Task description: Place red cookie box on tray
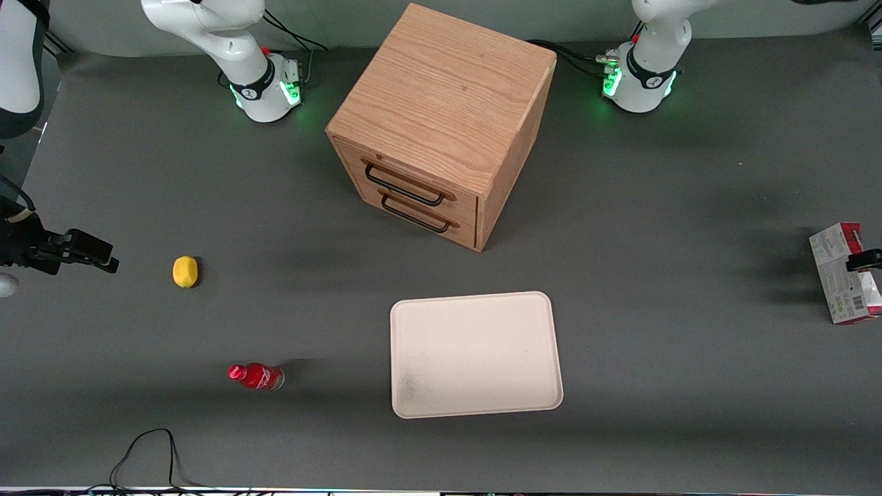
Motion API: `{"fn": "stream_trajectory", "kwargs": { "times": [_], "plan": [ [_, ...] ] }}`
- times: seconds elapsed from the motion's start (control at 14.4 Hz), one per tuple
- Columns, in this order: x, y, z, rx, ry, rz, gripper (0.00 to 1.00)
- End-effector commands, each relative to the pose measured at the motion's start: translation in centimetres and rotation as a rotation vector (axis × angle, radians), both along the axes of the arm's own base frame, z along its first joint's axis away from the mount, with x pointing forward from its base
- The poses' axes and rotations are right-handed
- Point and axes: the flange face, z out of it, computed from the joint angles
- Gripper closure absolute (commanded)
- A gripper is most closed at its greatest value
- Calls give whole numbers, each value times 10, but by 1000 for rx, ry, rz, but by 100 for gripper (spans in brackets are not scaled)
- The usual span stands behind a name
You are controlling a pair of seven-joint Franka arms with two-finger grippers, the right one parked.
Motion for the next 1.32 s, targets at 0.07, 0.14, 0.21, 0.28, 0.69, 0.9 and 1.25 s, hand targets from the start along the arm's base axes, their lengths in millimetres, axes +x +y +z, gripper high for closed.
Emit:
{"fn": "stream_trajectory", "kwargs": {
  "times": [0.07,0.14,0.21,0.28,0.69,0.9,1.25],
  "plan": [
    [4,14,-33,-24,12,10,2],
    [3,14,-35,-26,14,12,15],
    [3,15,-36,-26,15,10,58],
    [3,15,-35,-26,15,10,100],
    [6,16,-34,1,-11,-28,100],
    [6,16,-29,-11,-11,-51,100],
    [22,-7,47,-64,26,-41,100]
  ]
}}
